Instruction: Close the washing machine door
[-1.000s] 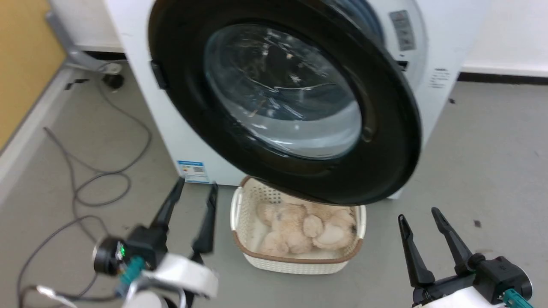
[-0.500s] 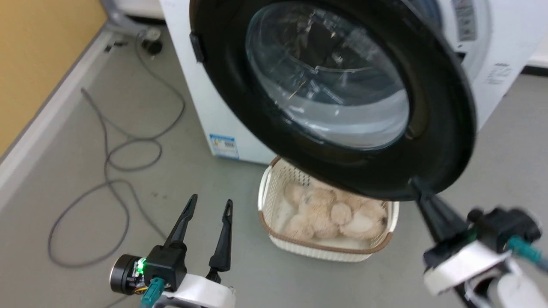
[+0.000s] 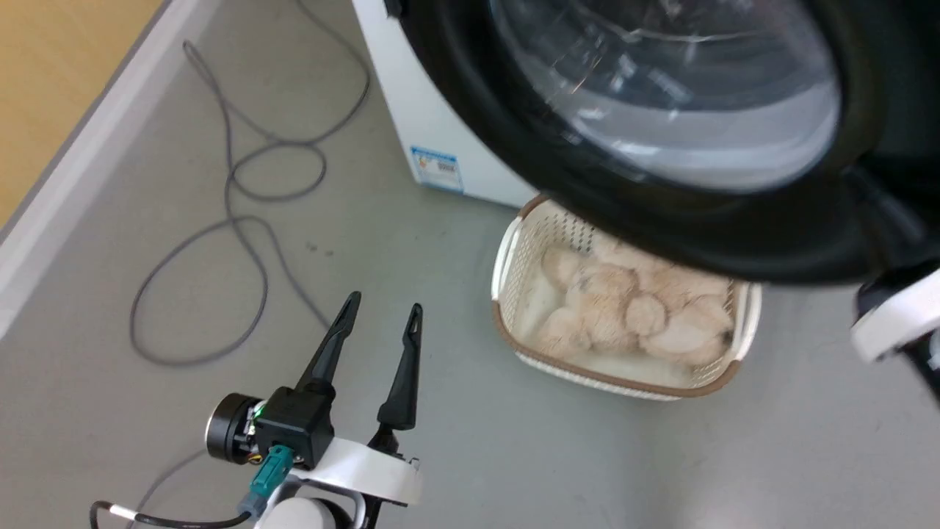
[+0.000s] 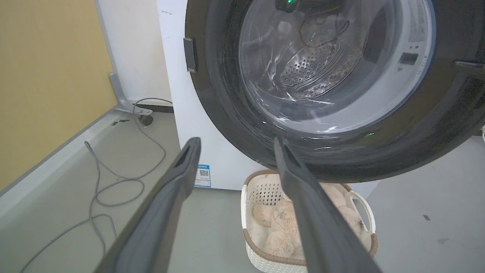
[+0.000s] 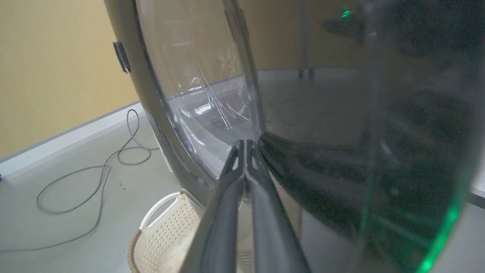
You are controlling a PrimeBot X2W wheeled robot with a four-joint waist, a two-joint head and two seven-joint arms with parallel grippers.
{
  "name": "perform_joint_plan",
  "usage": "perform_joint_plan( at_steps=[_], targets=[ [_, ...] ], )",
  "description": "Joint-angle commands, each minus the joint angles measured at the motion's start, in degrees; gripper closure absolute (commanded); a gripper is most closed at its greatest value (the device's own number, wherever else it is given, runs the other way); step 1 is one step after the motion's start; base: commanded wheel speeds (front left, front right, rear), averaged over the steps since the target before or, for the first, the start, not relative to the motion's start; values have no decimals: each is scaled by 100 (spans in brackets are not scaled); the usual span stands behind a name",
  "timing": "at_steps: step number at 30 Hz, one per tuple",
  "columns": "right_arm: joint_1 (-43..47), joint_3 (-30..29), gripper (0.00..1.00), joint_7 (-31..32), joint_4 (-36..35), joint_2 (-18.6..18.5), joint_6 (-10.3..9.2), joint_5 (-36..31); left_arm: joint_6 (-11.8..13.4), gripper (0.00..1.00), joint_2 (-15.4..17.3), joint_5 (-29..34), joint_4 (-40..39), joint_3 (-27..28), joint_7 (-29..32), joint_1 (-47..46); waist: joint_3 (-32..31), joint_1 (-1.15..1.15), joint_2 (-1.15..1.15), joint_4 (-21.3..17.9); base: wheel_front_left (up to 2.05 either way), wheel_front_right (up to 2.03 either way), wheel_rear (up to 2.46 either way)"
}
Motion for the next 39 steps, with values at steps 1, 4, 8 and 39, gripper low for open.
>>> perform_joint_plan(
  at_steps=[1,4,8,39],
  targets=[
    [-231,-142,100,22,117,-105,-12,103,-37,0,-43,51,-30,23,-26,-96,194,0,0,126,0,0,0],
    [-551,-256,100,97,348,-234,-12,184,-109,0,-99,94,-51,44,-26,-162,366,0,0,183,0,0,0],
    [-1059,-370,100,200,650,-402,-12,246,-162,0,-156,115,-95,96,-26,-280,580,0,0,239,0,0,0],
    [-1475,187,100,-559,1838,-29,-12,353,-269,0,-229,204,90,529,-26,-120,-242,0,0,-279,0,0,0]
  ],
)
